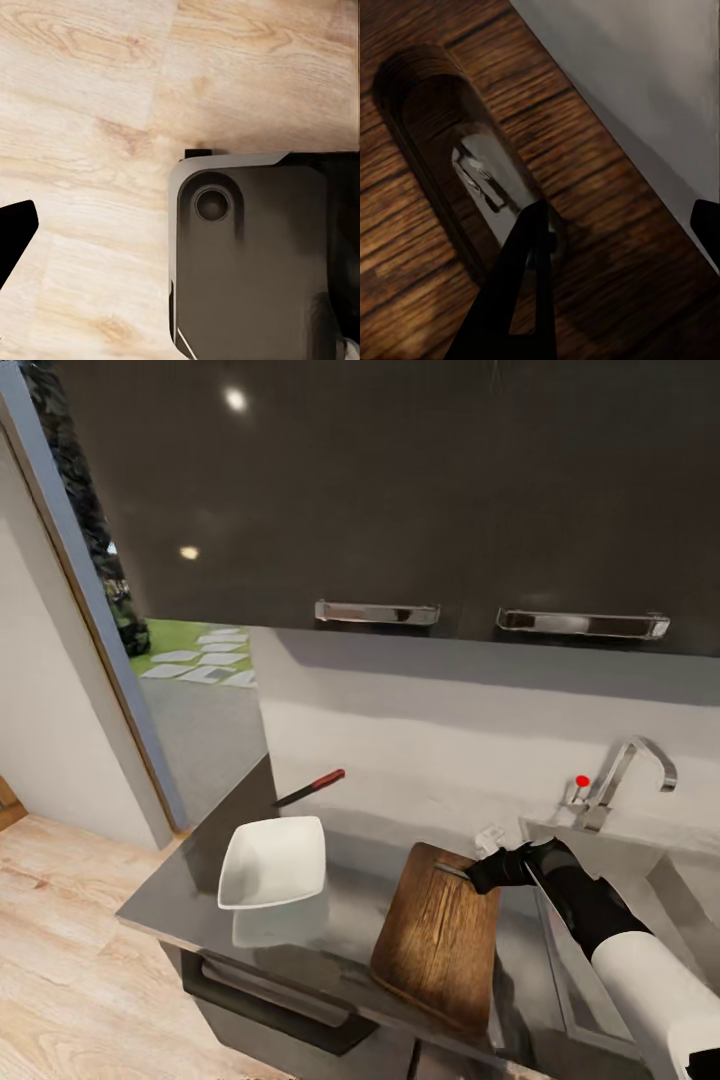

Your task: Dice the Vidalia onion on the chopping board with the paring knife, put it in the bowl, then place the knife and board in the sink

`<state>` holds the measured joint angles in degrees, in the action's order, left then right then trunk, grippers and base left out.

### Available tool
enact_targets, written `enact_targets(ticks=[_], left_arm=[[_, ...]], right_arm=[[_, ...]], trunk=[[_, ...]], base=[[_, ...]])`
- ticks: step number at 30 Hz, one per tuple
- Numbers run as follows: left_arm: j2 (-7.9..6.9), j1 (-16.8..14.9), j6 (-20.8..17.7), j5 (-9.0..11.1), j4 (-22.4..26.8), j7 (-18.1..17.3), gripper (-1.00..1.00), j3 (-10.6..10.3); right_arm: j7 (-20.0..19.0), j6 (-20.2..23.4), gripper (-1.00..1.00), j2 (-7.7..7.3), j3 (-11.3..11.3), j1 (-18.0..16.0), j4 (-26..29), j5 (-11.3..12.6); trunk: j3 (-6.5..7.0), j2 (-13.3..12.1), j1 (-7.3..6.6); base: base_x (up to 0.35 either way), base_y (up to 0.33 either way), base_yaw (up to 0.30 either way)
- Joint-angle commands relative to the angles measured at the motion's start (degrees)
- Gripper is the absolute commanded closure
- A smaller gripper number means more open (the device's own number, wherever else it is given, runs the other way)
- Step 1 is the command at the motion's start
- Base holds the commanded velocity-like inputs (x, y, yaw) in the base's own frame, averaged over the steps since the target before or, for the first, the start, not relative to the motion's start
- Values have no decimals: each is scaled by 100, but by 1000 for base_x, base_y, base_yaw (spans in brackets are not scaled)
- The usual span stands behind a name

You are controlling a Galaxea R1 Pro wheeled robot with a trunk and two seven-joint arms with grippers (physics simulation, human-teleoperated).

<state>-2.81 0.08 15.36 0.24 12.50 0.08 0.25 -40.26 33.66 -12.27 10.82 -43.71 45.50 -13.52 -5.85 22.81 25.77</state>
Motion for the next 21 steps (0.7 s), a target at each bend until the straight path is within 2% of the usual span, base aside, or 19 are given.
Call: enact_targets(ticks=[1,10,17,21], left_arm=[[0,1,11,2,7,1,-100,2],[0,1,11,2,7,1,-100,1],[0,1,11,2,7,1,-100,0],[0,1,11,2,6,1,-100,-1]], right_arm=[[-36,8,100,-3,9,-6,6,-55],[-35,8,100,-3,7,-6,9,-55],[-40,23,100,-3,7,-6,9,-55],[-42,26,100,-3,1,-6,8,-54]], trunk=[[-4,11,2],[61,11,2],[75,11,2],[80,11,2]], base=[[-145,0,-177],[-32,0,-188],[-1,0,-56],[0,0,-161]])
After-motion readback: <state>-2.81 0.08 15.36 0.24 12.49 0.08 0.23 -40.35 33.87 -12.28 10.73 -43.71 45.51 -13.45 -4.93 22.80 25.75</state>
